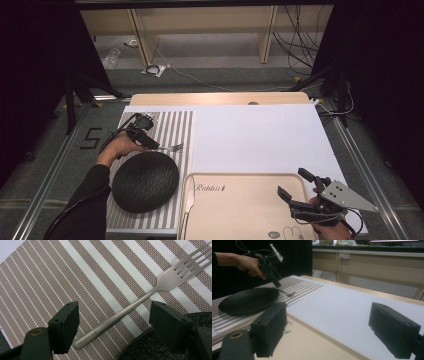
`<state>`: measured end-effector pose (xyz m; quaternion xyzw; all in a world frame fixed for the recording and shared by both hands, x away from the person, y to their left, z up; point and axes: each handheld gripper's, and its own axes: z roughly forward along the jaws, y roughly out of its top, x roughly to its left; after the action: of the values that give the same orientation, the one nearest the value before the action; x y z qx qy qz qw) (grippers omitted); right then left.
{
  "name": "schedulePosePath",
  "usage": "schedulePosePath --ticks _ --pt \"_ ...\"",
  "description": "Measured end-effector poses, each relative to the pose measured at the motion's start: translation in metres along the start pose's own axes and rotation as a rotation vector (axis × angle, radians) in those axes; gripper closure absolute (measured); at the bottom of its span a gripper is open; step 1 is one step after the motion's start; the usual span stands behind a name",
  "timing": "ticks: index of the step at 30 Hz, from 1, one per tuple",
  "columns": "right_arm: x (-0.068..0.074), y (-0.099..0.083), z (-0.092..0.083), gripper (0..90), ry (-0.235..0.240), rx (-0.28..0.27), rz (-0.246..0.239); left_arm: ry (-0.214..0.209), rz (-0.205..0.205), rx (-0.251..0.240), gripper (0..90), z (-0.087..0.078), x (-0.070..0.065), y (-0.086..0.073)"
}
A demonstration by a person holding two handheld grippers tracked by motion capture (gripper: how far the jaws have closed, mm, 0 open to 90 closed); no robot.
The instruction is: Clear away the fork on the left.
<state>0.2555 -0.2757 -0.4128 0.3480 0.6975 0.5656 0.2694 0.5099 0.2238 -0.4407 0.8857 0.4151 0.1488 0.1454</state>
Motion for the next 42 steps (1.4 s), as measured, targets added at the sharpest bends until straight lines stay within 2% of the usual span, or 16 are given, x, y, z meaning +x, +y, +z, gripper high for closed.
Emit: schedulePosePath --ticks 11,18,24,28,31,42 --pt "0.0 0.0 0.0 15.9 0.001 -0.001 0.001 -0.018 0.025 0.046 26.9 0.01 0.004 0.002" --pt "0.0 0.0 0.0 15.9 0.0 0.0 0.002 -0.031 0.037 0.053 31.2 0.014 0.004 0.005" --pt "0.0 0.0 0.0 15.9 0.002 0.001 0.005 -0.046 0.061 0.062 36.0 0.015 0.006 0.007" --pt "-0.001 0.0 0.0 15.9 0.003 0.0 0.001 -0.049 0.099 0.08 39.5 0.016 0.006 0.008" --pt "0.0 0.0 0.0 15.9 0.004 0.001 0.004 -0.064 0.094 0.083 42.2 0.016 0.006 0.009" --pt "-0.001 0.0 0.0 15.9 0.004 0.0 0.001 -0.084 0.151 0.125 49.4 0.022 0.0 0.012"
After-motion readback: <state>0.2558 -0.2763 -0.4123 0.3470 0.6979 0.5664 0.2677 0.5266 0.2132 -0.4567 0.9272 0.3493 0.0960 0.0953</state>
